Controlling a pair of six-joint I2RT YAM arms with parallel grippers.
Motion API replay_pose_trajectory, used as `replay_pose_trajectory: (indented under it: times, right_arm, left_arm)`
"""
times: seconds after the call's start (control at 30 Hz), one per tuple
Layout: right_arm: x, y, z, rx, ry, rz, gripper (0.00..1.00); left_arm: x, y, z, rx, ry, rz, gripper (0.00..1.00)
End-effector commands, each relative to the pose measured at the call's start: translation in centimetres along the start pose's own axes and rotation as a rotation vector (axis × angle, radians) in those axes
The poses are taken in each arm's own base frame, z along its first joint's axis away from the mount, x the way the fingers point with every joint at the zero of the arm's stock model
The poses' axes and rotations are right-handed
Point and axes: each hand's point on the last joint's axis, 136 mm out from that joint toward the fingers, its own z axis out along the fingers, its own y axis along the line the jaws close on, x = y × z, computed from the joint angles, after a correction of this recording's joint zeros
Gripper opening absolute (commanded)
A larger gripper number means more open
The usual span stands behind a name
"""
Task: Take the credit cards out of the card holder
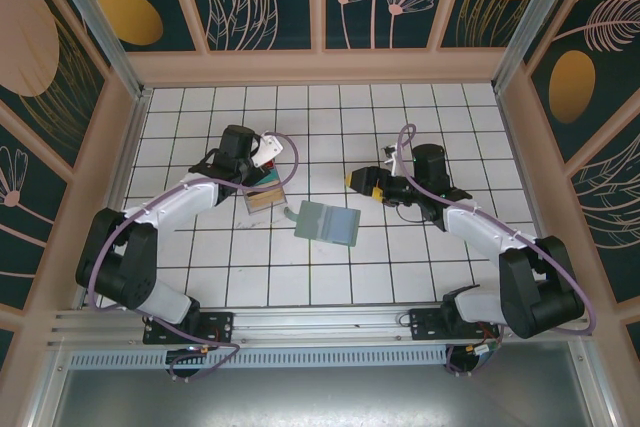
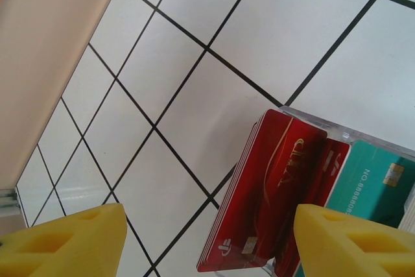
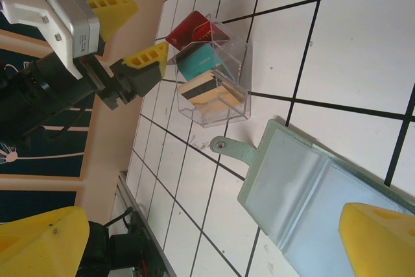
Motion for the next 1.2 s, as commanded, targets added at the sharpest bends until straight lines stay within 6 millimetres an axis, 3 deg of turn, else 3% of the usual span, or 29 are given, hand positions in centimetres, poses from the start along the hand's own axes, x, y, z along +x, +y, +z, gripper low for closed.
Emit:
replay_pose_trajectory:
  times: [0.0,0.73,1.07,1.13,1.17]
  right_arm:
    - [0.1,0.0,-0.1,-0.020,0.000,0.002,0.99]
    - [0.2,0.0,-0.2,-0.019,-0.002,0.002,0.99]
    - [0.3,0.0,-0.3,-0.019,-0.005,0.003,0.99]
    - [0.4,0.1,-0.3,-0.020,-0.005,0.003,0.99]
    - [0.4,0.1,-0.4,-0.020,-0.005,0.004,0.99]
  left_arm:
    - [0.5,0.3,1.0,-0.029,0.024,-0.014,0.69]
    - [1.1,3.2,2.3,-0.169,0.071,-0.099,0.61]
    - [0.5,2.8,1.5,-0.126,0.038,-0.124,0.72]
    - [0.2,3.0,1.1,-0.126,0.025,-0.141,0.73]
    - [-0.9,4.0,0.7,-0.142,-0.002,-0.157,0.73]
